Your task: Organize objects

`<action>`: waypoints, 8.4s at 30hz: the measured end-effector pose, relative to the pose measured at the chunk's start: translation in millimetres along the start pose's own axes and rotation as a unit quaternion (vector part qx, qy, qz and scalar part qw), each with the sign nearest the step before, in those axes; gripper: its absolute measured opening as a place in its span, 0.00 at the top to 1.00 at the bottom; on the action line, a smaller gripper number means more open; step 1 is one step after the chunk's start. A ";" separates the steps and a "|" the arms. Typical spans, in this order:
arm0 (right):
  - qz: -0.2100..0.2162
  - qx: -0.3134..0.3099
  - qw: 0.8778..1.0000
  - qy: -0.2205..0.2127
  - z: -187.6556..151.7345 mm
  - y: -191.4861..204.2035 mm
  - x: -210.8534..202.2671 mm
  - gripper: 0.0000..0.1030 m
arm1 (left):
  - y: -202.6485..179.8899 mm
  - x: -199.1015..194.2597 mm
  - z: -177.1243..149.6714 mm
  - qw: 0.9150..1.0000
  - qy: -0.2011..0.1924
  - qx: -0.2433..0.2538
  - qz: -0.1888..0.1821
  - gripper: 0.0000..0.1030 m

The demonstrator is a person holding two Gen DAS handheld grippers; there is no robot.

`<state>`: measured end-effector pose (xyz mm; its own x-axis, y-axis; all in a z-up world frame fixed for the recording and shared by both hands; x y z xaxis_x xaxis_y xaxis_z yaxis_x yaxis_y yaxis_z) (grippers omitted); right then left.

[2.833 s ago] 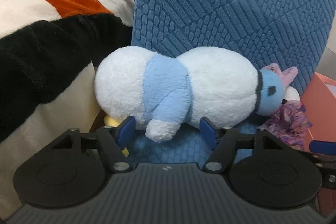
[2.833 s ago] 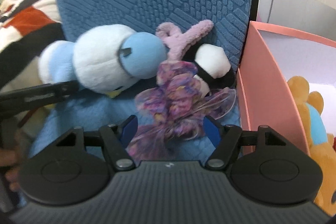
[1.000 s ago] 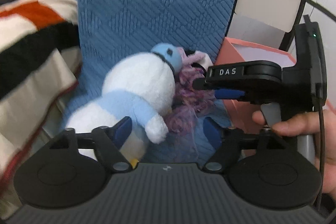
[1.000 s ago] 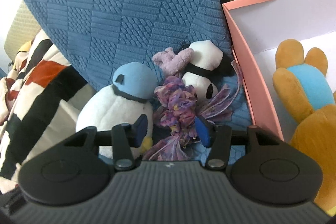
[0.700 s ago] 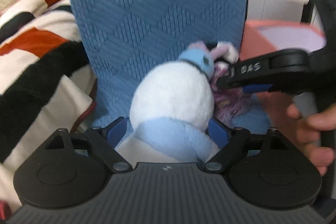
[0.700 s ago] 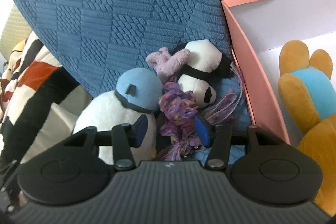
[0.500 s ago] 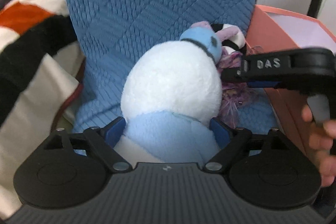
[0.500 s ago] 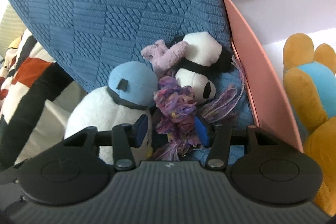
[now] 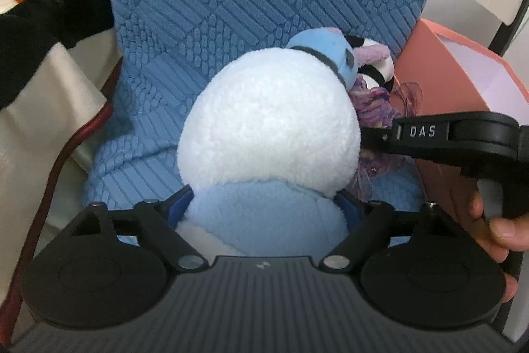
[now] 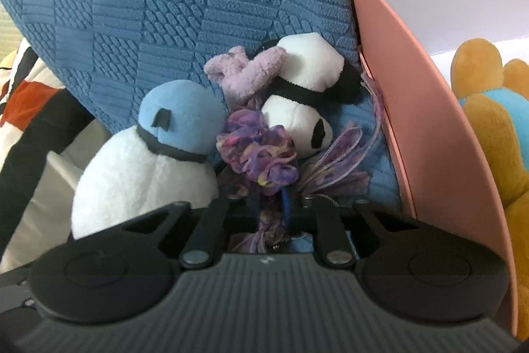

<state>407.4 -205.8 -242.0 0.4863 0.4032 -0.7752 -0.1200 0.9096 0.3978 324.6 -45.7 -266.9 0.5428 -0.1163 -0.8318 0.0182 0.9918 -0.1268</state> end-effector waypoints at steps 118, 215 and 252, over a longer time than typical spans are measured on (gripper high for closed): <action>-0.059 -0.125 0.990 -0.025 -77.9 -1.3 -50.5 0.86 | 34.3 -14.2 -30.6 0.994 0.018 -0.103 -0.005 0.08; -0.113 0.057 0.992 -0.026 5.1 -277.1 -196.2 0.85 | -305.5 -13.2 69.9 0.992 0.050 0.006 -0.120 0.19; -0.072 0.011 0.990 -0.123 6.7 -163.3 -328.3 0.47 | -268.6 -202.8 59.5 0.986 -0.086 0.032 -0.140 0.09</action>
<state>273.2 -487.5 -49.2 0.6934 0.2307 -0.6826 -0.0166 0.9522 0.3050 259.6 -285.3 -32.0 0.6436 -0.3811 -0.6637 0.2372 0.9238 -0.3004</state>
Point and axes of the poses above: each gripper's, at about its wrist camera, not at the fingertips, and x roughly the way its jaws point, y to its left, z to its top, the point moved 1 cm from there along x, roughly the way its jaws point, and after that the axes turned 2 degrees about x, right-handed, at the moved point
